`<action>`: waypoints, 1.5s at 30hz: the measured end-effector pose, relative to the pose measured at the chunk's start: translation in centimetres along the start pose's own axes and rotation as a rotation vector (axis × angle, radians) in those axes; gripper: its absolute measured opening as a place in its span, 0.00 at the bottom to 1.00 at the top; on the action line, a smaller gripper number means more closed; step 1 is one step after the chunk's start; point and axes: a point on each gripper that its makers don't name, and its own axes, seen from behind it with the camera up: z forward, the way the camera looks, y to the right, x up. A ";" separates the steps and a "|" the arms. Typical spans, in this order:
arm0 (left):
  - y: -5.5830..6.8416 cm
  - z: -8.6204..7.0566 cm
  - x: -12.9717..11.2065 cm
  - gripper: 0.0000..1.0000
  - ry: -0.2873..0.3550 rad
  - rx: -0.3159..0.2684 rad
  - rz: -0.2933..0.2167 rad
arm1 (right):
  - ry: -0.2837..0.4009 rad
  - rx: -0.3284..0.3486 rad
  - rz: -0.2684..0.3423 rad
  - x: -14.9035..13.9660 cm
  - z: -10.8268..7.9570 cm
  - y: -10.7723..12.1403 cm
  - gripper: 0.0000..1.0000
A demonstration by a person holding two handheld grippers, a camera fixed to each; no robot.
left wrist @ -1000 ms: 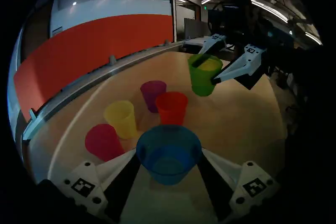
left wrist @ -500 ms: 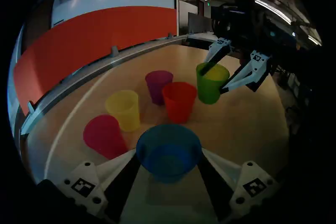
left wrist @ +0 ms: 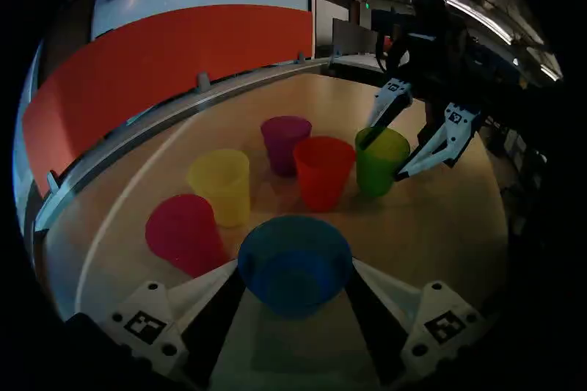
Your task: Pour water
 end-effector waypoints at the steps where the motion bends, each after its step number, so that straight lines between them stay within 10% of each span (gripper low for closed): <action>1: -0.1 0.0 0.0 0.86 -0.001 -0.001 -0.001 | -0.002 0.002 0.004 -0.1 0.0 0.0 0.93; 45: -0.7 0.1 -1.5 0.97 -0.023 0.007 -0.009 | -0.009 -0.005 0.056 -1.6 0.3 0.0 1.00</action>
